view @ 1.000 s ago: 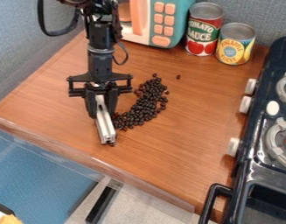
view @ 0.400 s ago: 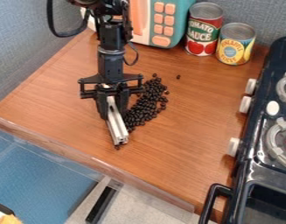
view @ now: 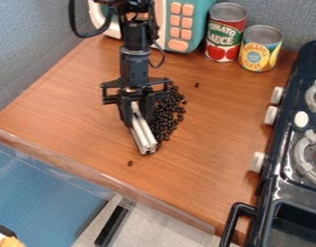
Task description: Sweep into pile
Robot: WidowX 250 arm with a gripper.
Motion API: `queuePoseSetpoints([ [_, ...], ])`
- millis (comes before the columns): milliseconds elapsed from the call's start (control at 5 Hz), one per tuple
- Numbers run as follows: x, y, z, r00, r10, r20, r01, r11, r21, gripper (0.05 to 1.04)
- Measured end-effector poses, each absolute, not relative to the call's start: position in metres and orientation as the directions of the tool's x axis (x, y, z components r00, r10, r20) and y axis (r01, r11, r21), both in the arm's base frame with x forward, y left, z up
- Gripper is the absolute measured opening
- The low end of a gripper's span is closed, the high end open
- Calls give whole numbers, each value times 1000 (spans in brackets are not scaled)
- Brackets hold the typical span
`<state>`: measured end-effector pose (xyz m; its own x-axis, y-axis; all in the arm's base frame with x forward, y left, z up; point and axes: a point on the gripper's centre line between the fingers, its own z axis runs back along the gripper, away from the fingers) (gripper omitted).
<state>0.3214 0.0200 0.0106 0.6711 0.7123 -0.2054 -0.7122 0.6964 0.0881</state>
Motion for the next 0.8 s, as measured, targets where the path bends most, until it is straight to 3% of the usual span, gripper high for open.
queuePoseSetpoints([
  [800,361,15,10,623,755,-206,-759,646,73,372],
])
